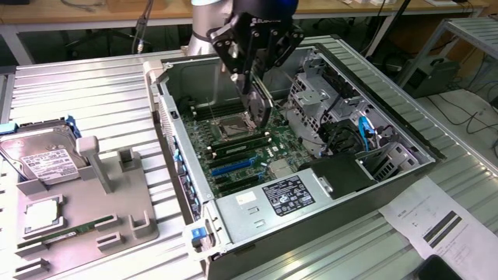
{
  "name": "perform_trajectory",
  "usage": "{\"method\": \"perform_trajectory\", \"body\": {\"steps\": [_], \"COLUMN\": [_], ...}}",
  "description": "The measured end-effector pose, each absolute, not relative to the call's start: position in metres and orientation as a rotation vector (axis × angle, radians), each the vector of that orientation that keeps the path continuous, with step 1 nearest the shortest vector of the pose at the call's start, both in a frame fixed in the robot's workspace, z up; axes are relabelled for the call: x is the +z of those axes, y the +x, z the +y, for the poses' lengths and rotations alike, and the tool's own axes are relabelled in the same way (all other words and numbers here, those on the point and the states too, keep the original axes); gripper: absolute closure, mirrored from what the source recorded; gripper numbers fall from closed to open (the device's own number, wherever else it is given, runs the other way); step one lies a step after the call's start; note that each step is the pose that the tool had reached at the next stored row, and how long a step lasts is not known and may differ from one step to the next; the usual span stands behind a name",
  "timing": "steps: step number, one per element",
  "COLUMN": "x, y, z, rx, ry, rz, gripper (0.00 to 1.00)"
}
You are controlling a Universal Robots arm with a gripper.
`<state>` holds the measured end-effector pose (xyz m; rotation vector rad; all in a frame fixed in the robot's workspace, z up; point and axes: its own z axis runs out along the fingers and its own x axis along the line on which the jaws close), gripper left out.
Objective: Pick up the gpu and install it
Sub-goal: 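Pick up the gpu and move the gpu toward the slot, then insert the gpu into the slot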
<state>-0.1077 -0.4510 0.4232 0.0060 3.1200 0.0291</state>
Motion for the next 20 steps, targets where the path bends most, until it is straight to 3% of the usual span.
{"method": "perform_trajectory", "body": {"steps": [15, 20], "x": [0.42, 0.42], "y": [-0.025, -0.024], "z": [-0.45, -0.45], "rx": [0.029, 0.029], "ry": [0.006, 0.006], "rz": [3.12, 3.12], "gripper": [0.73, 0.73]}}
